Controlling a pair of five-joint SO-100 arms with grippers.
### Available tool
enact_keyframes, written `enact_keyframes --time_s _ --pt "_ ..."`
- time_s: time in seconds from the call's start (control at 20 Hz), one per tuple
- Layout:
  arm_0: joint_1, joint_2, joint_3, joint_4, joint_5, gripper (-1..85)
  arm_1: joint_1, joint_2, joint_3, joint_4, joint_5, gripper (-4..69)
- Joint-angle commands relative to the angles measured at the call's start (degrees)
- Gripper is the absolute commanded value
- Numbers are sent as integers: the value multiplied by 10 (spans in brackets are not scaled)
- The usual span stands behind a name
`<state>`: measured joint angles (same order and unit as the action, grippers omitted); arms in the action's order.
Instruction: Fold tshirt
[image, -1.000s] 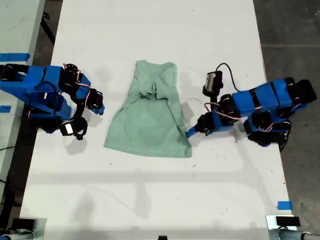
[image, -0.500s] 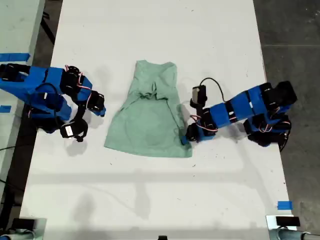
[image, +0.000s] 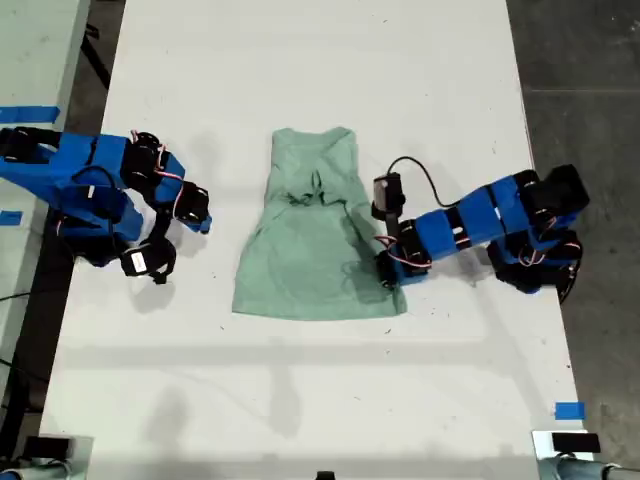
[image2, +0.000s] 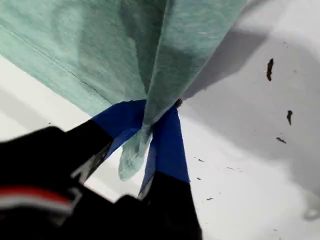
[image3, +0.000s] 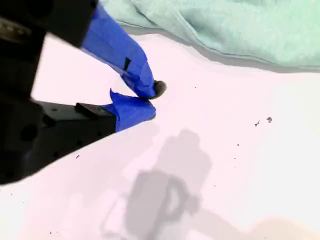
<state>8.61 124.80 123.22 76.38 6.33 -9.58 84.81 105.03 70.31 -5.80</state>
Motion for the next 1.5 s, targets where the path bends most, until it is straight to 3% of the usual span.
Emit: enact_keyframes --time_s 0.0,0.2,0.55,0.6,0.65,0.7,0.85,0.95,1.15,1.45 --pt "9 0 -18 -16 -2 1 -11 35 -83 39 -19 -12" --pt "10 -2 -18 -18 -2 1 17 19 -174 9 -11 -12" --pt "7 -6 -21 -22 1 1 65 -146 -286 -133 -4 1" --pt "7 -6 -22 -22 1 1 67 -185 -300 -150 -6 28" --pt "8 -6 -22 -22 1 1 66 -217 -319 -152 -11 218" --pt "8 -6 -23 -22 1 1 62 -238 -335 -152 -18 342" --pt "9 -7 -23 -22 1 1 57 -250 -342 -149 -15 359" --pt "8 -7 -24 -22 1 1 53 -239 -366 -104 -13 361" --pt "16 -7 -27 -22 -1 1 32 -147 -484 76 -49 394" --pt "28 -40 -69 -18 -16 1 29 86 -308 152 -41 394"
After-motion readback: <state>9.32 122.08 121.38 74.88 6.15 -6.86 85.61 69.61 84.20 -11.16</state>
